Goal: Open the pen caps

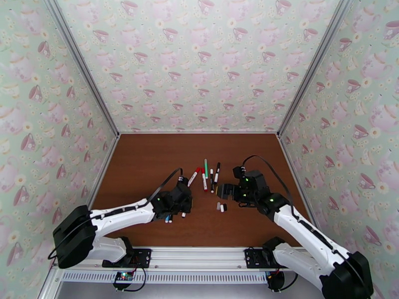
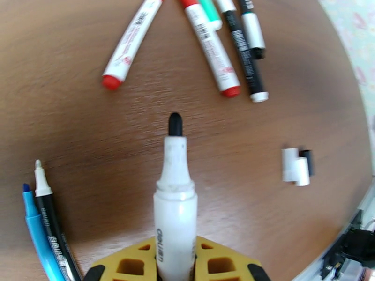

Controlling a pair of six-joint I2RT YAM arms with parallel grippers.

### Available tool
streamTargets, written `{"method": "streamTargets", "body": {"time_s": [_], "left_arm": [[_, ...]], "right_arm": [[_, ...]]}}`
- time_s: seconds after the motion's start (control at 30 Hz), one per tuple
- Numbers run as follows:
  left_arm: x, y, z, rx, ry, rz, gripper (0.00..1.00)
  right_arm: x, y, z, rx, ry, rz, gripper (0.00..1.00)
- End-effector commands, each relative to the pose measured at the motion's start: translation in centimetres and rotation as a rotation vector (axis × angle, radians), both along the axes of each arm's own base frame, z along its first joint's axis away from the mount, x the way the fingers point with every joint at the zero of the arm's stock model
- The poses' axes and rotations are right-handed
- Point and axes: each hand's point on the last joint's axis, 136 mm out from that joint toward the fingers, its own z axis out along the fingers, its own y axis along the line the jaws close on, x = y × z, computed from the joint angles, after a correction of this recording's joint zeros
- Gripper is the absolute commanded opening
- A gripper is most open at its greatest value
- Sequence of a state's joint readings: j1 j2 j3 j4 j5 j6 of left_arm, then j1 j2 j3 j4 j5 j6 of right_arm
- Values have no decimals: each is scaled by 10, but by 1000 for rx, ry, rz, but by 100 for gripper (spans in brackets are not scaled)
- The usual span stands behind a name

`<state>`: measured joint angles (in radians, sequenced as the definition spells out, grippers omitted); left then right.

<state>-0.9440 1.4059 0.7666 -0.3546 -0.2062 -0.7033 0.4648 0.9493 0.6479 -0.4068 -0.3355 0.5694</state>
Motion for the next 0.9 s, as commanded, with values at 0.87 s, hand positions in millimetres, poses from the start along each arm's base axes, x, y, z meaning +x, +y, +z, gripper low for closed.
{"method": "streamTargets", "body": {"time_s": [0.87], "left_arm": [[0, 40, -60, 463, 65, 171, 13]], "right_arm": [[-2, -9, 9, 0, -44, -47, 100]]}}
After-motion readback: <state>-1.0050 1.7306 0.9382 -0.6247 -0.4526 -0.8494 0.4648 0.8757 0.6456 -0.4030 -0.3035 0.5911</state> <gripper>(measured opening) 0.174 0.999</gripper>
